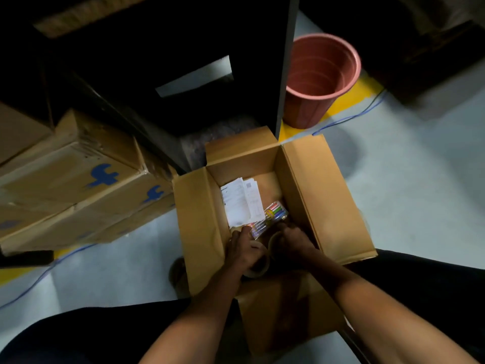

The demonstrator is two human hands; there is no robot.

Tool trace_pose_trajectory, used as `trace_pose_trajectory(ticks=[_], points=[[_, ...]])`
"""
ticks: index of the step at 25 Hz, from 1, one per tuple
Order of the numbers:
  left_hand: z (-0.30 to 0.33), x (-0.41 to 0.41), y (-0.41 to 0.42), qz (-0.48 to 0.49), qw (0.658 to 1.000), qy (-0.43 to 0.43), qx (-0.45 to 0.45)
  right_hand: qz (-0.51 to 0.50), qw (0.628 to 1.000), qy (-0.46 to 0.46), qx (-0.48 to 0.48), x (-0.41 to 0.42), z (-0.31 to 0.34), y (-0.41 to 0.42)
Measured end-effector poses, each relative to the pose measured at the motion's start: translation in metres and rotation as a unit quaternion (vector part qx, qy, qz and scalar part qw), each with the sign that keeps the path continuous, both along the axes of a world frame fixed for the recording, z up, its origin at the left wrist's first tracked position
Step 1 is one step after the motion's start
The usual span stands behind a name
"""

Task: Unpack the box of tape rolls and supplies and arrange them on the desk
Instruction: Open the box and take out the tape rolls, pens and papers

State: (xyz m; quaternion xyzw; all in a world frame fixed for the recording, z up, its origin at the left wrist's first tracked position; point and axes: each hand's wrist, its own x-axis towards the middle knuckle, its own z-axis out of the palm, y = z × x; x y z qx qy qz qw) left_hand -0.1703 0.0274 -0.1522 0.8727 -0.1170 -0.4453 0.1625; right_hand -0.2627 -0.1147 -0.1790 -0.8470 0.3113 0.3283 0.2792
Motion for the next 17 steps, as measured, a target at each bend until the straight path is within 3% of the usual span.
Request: trace_pose_trajectory(ticks=[4,5,7,8,9,11,14,15,17], points=[[-0.028,-0.006,0.003,-0.072,0.996,0.017,0.039,0.016,0.998,0.026,0.048,0.0,-0.037,0.006],[-0.035,-0.009,0.004,-0.091,0.994,0.018,0.052,-0.015,0.998,-0.02,0.055,-0.003,-0.049,0.009],[-0.051,-0.014,0.006,-0.132,0.989,0.009,0.072,-0.016,0.989,-0.016,0.145,-0.006,-0.073,0.007],[-0.058,-0.016,0.007,-0.152,0.985,0.003,0.082,-0.008,0.996,-0.074,0.05,-0.011,-0.098,0.008],[-0.064,-0.016,0.009,-0.176,0.98,-0.006,0.089,-0.036,0.999,-0.03,-0.019,-0.012,-0.102,0.01],[-0.072,-0.017,0.01,-0.222,0.968,-0.024,0.111,-0.023,0.998,0.063,-0.007,0.0,-0.074,0.021],[-0.081,-0.02,0.01,-0.278,0.951,-0.056,0.124,0.12,0.991,-0.033,-0.053,0.006,-0.078,0.023],[-0.083,-0.02,0.009,-0.284,0.948,-0.06,0.128,0.117,0.993,-0.001,-0.025,0.01,-0.074,0.02],[-0.087,-0.017,0.007,-0.288,0.947,-0.053,0.129,0.04,0.997,-0.062,-0.023,0.005,-0.07,0.021]])
